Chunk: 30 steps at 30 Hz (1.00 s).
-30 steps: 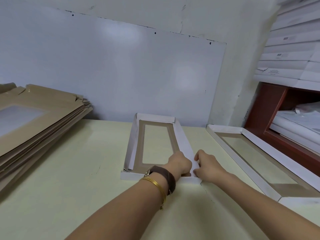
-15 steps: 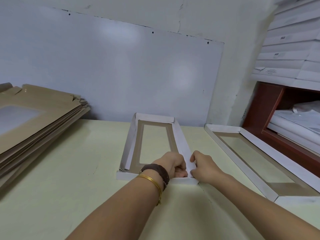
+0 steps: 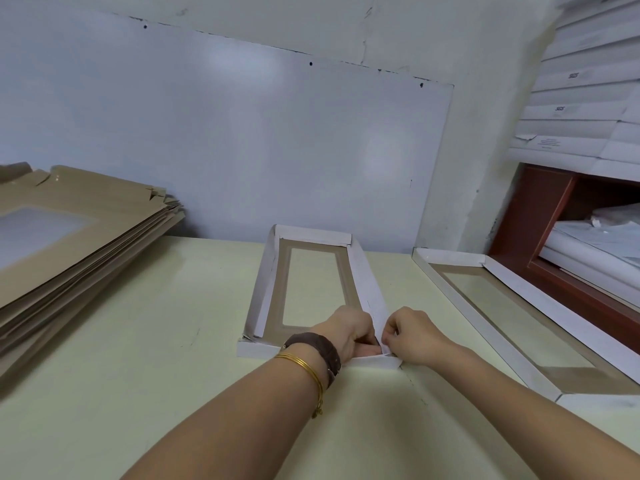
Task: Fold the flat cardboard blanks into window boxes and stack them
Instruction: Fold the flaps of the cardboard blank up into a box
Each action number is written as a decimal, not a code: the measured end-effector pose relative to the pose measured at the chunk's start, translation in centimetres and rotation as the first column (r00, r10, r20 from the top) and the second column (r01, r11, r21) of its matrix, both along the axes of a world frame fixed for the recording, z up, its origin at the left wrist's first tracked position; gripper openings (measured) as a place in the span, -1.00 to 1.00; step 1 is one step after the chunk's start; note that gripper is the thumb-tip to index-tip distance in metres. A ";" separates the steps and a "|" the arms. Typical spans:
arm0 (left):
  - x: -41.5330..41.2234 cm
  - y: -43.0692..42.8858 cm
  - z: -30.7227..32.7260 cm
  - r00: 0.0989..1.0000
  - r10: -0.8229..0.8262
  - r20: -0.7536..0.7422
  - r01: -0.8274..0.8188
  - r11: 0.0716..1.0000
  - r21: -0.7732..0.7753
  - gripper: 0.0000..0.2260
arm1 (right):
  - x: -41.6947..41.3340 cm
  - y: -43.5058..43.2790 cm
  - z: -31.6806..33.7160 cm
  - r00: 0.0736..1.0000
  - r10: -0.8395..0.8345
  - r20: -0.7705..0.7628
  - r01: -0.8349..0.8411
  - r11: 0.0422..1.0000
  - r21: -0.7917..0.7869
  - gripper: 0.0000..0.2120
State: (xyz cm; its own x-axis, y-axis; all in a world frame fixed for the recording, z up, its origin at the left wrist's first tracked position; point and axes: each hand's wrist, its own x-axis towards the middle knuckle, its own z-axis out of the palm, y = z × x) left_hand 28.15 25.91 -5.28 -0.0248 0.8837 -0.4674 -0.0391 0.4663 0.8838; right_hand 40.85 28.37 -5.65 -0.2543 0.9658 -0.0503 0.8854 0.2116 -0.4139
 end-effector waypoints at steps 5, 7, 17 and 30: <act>-0.2 -0.7 0.3 0.986 0.028 0.163 -0.032 0.999 0.025 -0.68 | 0.2 -0.1 0.6 1.000 0.025 0.005 -0.025 0.999 -0.039 -0.72; -0.4 -0.9 0.4 0.971 0.016 0.239 -0.025 0.999 0.035 -0.62 | 0.1 -0.2 0.8 1.000 0.027 0.009 -0.027 0.999 -0.044 -0.72; -1.1 -1.7 0.7 0.935 -0.025 0.352 0.004 0.998 0.061 -0.72 | 0.3 -0.2 1.2 0.998 0.062 0.020 -0.061 0.998 -0.033 -0.77; -0.7 -1.2 0.0 0.973 -0.069 0.221 0.042 0.992 0.123 -0.66 | 0.2 -0.3 1.6 0.995 0.067 0.069 -0.065 0.997 -0.032 -0.76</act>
